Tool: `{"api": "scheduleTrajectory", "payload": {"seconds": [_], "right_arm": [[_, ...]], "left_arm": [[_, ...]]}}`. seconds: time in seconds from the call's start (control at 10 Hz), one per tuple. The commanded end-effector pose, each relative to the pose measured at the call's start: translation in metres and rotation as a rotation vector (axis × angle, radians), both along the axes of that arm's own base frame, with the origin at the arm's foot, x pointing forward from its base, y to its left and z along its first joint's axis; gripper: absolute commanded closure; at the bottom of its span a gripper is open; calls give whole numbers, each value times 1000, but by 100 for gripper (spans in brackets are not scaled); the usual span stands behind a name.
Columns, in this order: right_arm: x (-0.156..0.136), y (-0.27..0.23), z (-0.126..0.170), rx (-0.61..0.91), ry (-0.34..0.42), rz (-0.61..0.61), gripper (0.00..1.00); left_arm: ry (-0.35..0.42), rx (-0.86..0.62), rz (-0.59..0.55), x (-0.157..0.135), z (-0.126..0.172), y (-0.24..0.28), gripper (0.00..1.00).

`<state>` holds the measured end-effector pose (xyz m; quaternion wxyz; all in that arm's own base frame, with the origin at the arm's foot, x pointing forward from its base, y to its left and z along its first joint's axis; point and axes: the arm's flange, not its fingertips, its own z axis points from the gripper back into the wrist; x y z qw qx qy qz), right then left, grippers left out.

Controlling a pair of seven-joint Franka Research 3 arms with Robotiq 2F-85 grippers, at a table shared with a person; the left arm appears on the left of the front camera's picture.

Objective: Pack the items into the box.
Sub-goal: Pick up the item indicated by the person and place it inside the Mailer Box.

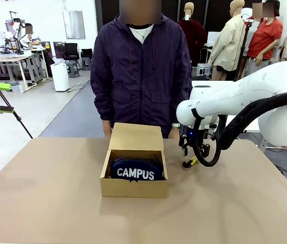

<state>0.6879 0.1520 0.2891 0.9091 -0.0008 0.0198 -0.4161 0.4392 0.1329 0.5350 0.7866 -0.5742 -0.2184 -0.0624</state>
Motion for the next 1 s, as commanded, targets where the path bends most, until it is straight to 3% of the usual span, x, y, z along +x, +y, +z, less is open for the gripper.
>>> {"api": "scheduleTrajectory", "payload": {"seconds": [0.0,0.9], "right_arm": [[-8,-7,-8,-19,22,19,100],[-4,-8,-9,-31,66,29,100]], "left_arm": [[12,4,-1,-1,3,-1,0],[12,4,-1,-1,3,-1,0]]}}
